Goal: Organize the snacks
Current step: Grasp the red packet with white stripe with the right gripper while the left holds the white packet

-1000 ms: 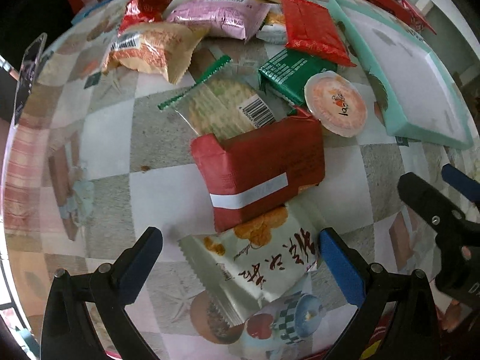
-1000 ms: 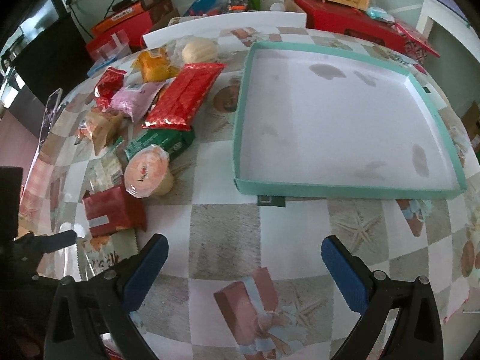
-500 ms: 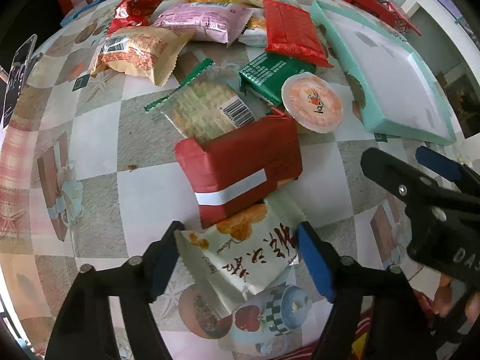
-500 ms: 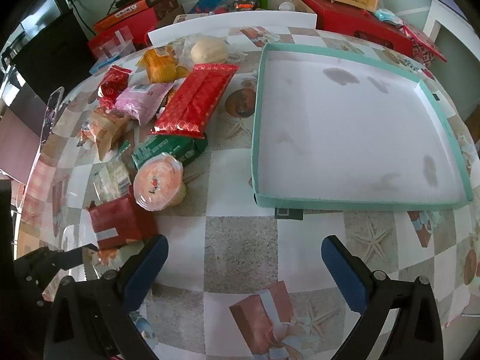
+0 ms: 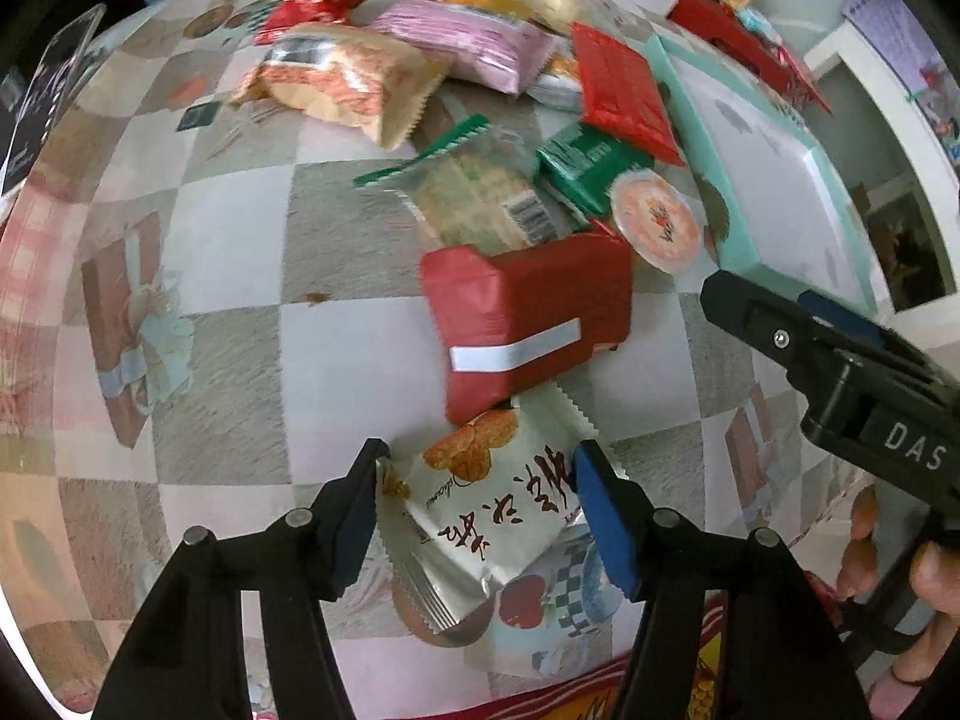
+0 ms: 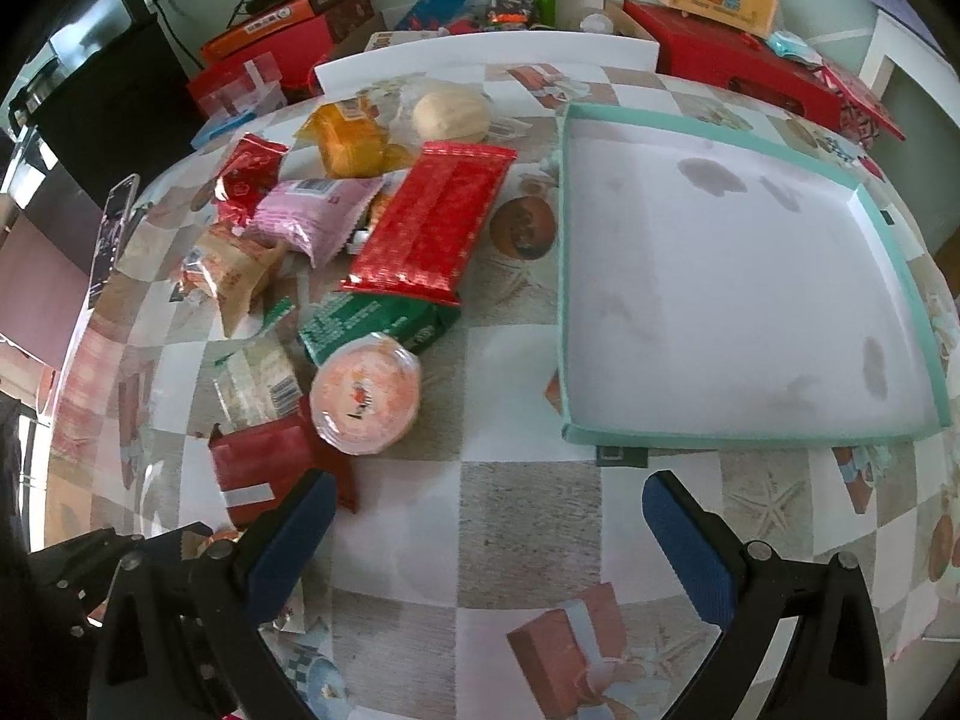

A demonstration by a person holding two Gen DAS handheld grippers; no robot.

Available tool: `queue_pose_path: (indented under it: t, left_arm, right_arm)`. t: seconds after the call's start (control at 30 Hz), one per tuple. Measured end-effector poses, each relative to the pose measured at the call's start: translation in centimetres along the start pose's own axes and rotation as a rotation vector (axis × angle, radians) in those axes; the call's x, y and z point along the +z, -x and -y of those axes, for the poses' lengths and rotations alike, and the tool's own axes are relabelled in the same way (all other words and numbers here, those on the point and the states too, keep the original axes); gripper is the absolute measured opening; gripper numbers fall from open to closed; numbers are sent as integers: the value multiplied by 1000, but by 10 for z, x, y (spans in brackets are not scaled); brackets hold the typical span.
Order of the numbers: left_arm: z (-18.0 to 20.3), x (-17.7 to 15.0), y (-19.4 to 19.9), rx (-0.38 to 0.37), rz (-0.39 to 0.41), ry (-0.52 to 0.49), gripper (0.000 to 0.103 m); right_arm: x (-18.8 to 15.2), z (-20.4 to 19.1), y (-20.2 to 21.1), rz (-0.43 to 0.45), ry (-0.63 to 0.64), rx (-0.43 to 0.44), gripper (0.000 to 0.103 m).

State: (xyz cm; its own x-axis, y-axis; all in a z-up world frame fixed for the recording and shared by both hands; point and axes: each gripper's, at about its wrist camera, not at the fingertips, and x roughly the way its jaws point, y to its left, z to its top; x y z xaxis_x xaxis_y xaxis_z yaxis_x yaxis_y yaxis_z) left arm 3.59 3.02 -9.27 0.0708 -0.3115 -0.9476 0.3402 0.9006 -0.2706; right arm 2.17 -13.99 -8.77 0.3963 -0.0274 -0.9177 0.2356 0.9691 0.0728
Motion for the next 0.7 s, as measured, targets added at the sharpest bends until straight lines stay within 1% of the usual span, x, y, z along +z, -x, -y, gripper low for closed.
queue_pose_path:
  t: [0.17,0.37,0.5,0.57,0.7]
  left_arm:
    - [-27,2,10,-31,37,53,64]
    - [-61,-7,32,-65,98,142,64]
    - [-83,-8,40,-71,132,208,64]
    - [-93,-8,43,-71,151,241,64]
    - [-105,-8,49,-45,193,284,64]
  right_arm:
    - [1,-9,2,8,6,13,103]
    - [2,-21,2,12,17,28,103]
    - [3,-31,-2,8,29,41,103]
    - [3,-40,-3,15,59,39,103]
    - [0,-58,-8,7,116,49,103]
